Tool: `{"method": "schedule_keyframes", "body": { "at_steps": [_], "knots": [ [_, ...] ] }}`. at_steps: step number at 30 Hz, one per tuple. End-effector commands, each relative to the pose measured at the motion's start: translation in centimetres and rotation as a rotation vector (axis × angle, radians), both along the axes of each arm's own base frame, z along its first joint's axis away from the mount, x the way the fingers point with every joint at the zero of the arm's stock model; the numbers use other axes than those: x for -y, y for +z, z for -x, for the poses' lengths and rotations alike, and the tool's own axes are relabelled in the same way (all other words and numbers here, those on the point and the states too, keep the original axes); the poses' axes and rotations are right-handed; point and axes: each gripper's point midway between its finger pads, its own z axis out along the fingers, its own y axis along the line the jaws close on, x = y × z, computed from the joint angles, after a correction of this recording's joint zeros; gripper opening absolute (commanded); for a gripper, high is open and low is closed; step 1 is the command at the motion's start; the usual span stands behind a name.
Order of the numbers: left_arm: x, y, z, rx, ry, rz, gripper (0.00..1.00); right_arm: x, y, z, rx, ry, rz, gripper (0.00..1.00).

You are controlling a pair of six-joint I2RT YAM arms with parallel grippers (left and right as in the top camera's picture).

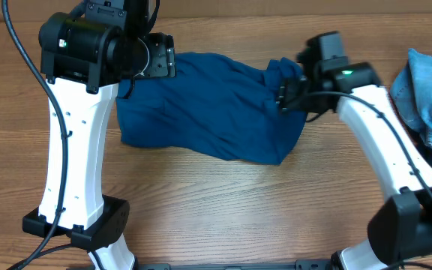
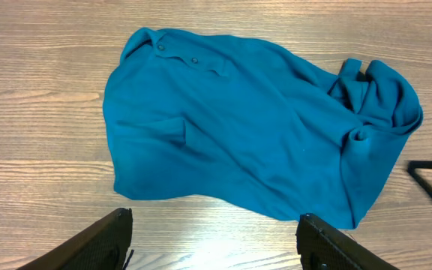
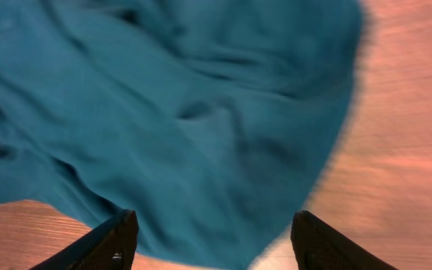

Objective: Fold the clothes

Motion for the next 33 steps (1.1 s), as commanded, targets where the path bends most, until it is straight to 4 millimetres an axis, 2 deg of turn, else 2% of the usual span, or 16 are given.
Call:
{"method": "schedule_keyframes", "body": {
  "at_steps": [1,8,11,17,22,23,26,30,33],
  "knots": [
    [-0.1,0.0,0.0,0.001,-0.018,-0.007,0.74,-1.1,-3.2,-0.9,-0.035,0.031,0.044,0.7],
    [0.0,0.0,0.0,0.001,-0.024,-0.007,0.75,-0.8,-9.5,-1.6,-0.14,0.024,0.106,0.68],
    [0.0,0.0,0.0,0.001,-0.026,-0.009,0.76,-0.9,-10.6,-1.4,-0.165,0.029,0.112,0.65],
    [0.0,0.0,0.0,0.001,-0.026,-0.01,0.77,-1.2,-10.7,-1.1,-0.175,0.034,0.115,0.26],
    [0.0,0.0,0.0,0.001,-0.026,-0.01,0.78,-0.3,-9.5,-0.7,-0.176,0.016,0.113,0.13],
    [0.0,0.0,0.0,0.001,-0.026,-0.01,0.78,0.0,-8.1,-0.6,-0.158,0.005,0.107,0.08],
    [0.0,0.0,0.0,0.001,-0.026,-0.01,0.78,0.9,-5.9,-0.4,-0.127,-0.019,0.099,0.04],
    [0.0,0.0,0.0,0.001,-0.026,-0.01,0.78,3.9,-2.7,0.2,-0.086,-0.113,0.126,0.04],
    [0.0,0.0,0.0,0.002,-0.03,-0.012,0.78,6.3,-1.5,1.0,-0.086,-0.169,0.153,0.04]
  ]
}}
